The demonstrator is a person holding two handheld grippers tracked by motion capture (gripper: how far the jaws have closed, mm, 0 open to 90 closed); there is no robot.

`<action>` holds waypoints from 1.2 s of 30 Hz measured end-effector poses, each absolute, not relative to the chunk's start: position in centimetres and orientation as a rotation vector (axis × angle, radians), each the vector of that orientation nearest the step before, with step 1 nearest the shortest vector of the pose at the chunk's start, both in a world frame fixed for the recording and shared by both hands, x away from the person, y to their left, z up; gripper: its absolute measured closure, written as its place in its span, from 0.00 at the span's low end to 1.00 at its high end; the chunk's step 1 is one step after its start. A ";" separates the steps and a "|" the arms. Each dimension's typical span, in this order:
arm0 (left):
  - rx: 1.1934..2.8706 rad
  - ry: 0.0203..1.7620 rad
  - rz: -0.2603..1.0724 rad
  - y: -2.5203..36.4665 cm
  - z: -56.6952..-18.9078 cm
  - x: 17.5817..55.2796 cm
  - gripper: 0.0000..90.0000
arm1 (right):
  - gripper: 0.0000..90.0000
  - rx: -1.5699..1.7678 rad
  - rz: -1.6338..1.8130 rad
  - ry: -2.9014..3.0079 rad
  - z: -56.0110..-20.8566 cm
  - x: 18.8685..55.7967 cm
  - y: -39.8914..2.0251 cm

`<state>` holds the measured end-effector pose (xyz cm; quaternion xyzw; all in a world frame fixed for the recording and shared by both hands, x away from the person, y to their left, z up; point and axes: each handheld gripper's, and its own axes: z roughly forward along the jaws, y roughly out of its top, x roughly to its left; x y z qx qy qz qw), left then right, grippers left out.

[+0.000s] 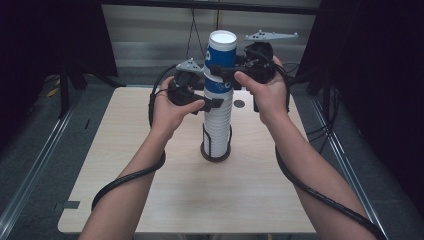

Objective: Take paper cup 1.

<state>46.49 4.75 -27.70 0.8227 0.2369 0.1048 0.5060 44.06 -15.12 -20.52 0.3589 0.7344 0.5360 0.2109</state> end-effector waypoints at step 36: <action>2.004 0.582 0.230 4.9 -27.7 46.2 0.24 | 0.24 1.018 1.601 1.914 -17.7 42.8 -18.9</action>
